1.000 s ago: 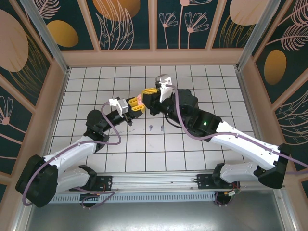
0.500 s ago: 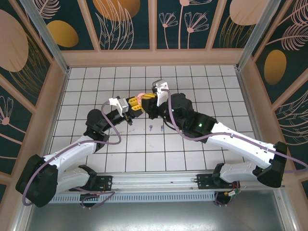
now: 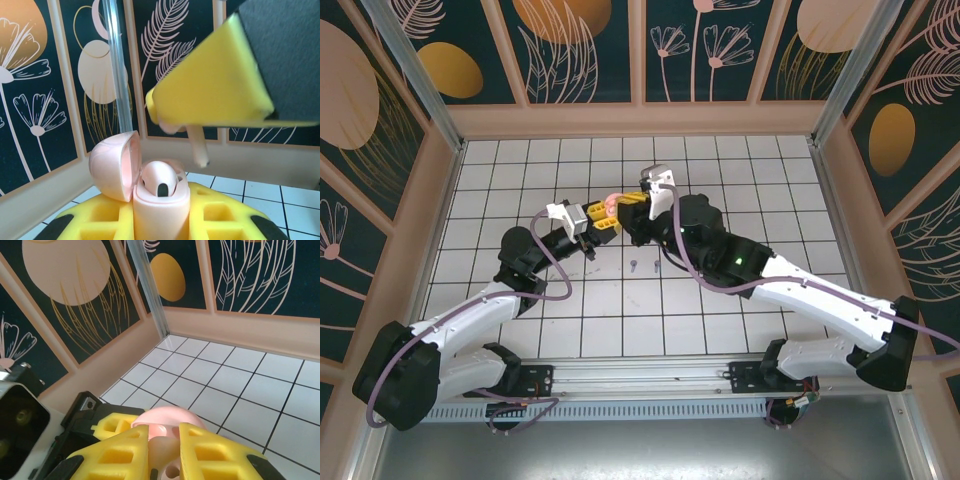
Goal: Insert wireless bluetooth earbuds into charging case
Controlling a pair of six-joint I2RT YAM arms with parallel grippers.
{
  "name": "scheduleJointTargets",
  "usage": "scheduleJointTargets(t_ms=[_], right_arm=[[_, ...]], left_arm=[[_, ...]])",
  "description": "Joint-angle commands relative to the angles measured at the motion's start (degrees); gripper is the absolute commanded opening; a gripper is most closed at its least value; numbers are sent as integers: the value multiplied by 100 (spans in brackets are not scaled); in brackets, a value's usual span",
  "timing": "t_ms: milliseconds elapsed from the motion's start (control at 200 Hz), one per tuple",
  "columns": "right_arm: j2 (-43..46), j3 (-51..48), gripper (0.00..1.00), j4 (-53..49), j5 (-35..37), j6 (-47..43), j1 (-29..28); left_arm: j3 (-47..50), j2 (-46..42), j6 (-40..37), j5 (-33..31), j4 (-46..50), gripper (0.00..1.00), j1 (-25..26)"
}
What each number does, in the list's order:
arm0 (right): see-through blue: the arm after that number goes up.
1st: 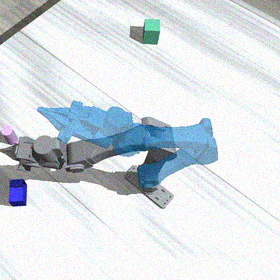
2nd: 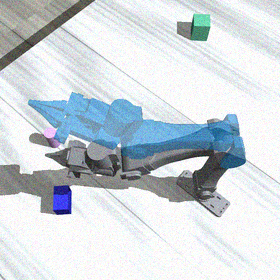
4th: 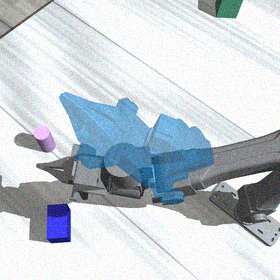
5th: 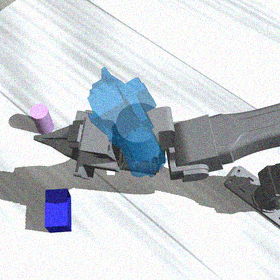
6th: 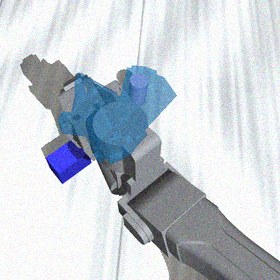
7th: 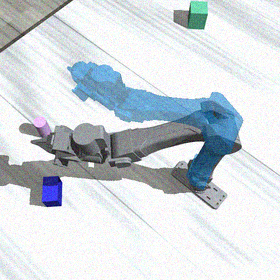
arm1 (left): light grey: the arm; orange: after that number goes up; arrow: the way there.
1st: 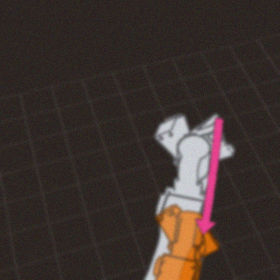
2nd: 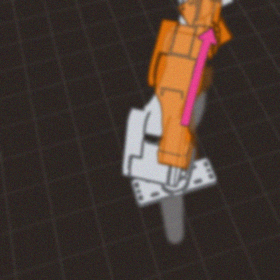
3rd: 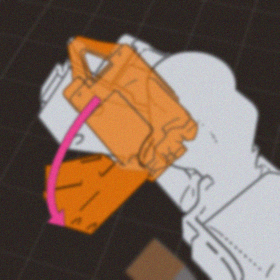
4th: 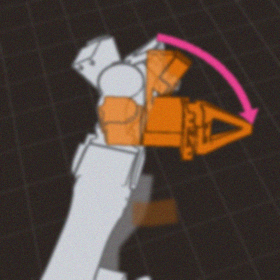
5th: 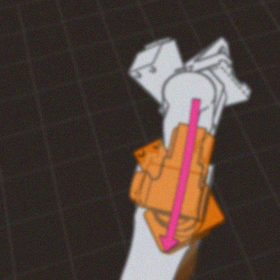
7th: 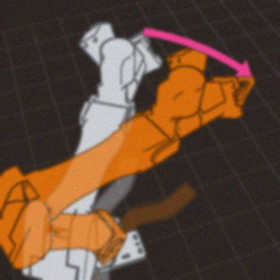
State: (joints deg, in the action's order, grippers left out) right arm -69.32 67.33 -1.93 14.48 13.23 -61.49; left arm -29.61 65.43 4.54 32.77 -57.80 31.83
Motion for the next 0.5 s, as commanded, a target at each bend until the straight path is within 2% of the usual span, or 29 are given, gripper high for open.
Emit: scheduleJointTargets(t_ms=[0, 495], right_arm=[[267, 74, 18, 410, -47, 101, 14], [60, -123, 18, 483, -140, 275, 303]], left_arm=[[-133, -27, -38, 102, -56, 0, 23], [-212, -39, 27, 142, -65, 0, 25]])
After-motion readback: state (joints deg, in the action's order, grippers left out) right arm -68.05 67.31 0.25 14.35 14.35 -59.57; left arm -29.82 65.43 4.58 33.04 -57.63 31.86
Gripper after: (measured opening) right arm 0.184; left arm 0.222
